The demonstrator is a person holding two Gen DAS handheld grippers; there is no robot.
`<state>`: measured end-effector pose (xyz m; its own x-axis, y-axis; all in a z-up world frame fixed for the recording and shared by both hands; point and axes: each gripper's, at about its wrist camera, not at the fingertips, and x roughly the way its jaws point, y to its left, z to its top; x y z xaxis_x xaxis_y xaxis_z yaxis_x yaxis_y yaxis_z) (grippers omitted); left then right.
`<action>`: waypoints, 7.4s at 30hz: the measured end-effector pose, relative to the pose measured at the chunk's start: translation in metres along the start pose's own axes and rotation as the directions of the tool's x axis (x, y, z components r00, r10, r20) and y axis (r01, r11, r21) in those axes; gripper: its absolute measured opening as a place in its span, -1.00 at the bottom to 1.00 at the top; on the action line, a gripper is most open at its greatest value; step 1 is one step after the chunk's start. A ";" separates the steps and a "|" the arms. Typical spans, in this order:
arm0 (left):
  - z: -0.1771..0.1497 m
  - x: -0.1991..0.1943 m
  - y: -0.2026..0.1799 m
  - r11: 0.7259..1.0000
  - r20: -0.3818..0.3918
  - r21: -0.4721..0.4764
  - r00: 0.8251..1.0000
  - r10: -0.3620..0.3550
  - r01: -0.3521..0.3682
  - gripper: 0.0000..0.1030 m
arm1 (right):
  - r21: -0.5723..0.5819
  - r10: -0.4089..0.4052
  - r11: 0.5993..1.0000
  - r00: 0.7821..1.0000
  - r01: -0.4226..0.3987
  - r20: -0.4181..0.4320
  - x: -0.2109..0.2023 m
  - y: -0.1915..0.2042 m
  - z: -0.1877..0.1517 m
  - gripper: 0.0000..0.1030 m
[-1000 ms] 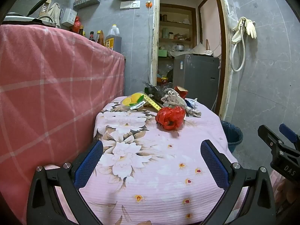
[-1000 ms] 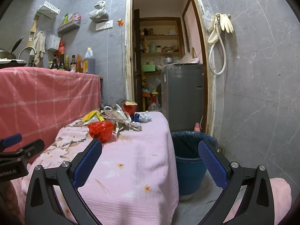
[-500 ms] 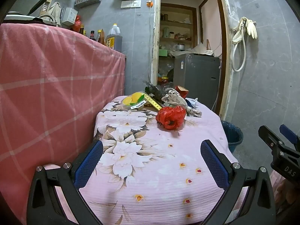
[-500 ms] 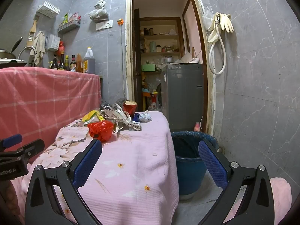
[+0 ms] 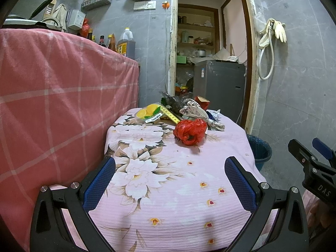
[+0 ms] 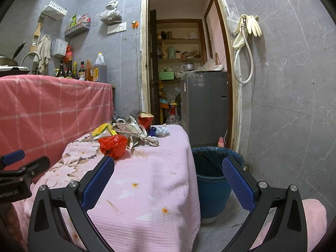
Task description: Collect trash
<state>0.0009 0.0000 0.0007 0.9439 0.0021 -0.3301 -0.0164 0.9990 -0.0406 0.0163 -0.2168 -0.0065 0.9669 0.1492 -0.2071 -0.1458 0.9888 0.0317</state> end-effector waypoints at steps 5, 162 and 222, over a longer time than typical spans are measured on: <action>-0.001 0.001 0.000 1.000 0.000 -0.003 1.000 0.001 -0.001 0.98 | -0.001 0.001 1.000 1.000 -0.001 0.000 0.000 0.000 0.000 1.00; 0.100 0.178 -0.023 0.939 -0.092 -0.179 0.945 -0.313 0.294 -0.29 | -0.146 0.272 0.944 0.949 -0.295 -0.161 0.206 -0.027 0.057 -0.70; 0.077 0.348 -0.237 0.950 -0.270 -0.138 0.912 -0.309 0.281 0.28 | 0.225 0.072 0.974 0.944 0.003 -0.323 0.284 -0.250 0.030 -0.49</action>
<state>0.3587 -0.2328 -0.0321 0.7770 -0.3189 -0.5427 0.2043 0.9433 -0.2618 0.3337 -0.4215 -0.0435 0.8340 0.2120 -0.5094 -0.0920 0.9638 0.2504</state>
